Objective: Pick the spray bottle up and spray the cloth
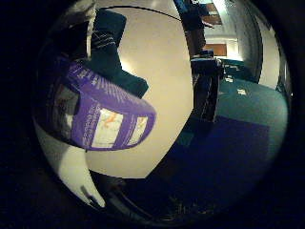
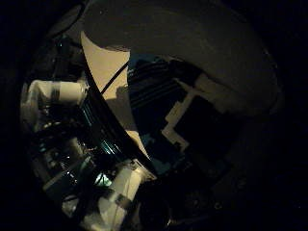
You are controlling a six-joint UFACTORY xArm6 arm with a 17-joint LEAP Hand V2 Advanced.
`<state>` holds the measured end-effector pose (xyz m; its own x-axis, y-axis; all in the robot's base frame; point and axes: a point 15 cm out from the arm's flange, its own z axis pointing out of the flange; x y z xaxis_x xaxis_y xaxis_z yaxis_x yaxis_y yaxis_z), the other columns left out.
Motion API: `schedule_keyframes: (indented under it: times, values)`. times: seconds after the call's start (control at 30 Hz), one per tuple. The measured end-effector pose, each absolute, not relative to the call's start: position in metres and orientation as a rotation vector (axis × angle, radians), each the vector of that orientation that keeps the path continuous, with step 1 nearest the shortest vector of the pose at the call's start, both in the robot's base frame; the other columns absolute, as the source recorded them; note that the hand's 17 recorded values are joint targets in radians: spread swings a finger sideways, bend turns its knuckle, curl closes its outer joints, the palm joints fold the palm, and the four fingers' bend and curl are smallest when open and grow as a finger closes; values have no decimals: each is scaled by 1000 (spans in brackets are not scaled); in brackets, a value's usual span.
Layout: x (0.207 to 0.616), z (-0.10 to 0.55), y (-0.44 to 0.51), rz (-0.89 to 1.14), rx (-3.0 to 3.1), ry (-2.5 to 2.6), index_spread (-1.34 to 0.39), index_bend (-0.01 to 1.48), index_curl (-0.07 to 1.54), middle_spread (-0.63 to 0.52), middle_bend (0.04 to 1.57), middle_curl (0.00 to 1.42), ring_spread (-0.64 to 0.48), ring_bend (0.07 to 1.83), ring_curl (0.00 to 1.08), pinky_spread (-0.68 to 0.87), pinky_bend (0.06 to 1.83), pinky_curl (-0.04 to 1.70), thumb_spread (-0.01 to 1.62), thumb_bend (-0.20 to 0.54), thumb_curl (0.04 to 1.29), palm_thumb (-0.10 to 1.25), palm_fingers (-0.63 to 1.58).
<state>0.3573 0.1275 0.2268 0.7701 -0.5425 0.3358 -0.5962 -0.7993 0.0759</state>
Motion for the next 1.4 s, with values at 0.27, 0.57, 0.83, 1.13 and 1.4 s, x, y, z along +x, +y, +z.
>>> schedule_keyframes:
  times: [0.27,0.57,0.83,1.13,1.4]
  values:
    - [364,248,122,469,2769,-936,-158,1272,652,-103,1404,694,-248,1283,884,-210,1069,1209,942,-16,648,1084,1140]
    - [381,328,137,460,2816,-1146,-159,1275,655,-102,1406,691,-248,1284,881,-215,1066,1213,945,-16,652,1078,1140]
    - [376,373,197,292,3005,-1308,-159,1274,657,-102,1407,690,-247,1285,880,-214,1070,1220,948,-14,649,1076,1140]
    - [383,413,277,61,3243,-1489,-160,1273,658,-102,1408,688,-247,1285,880,-207,1068,1225,944,-16,650,1083,1140]
    - [392,434,338,-308,3436,-1671,-160,1272,658,-102,1407,688,-246,1287,879,-205,1066,1227,941,-15,658,1089,1142]
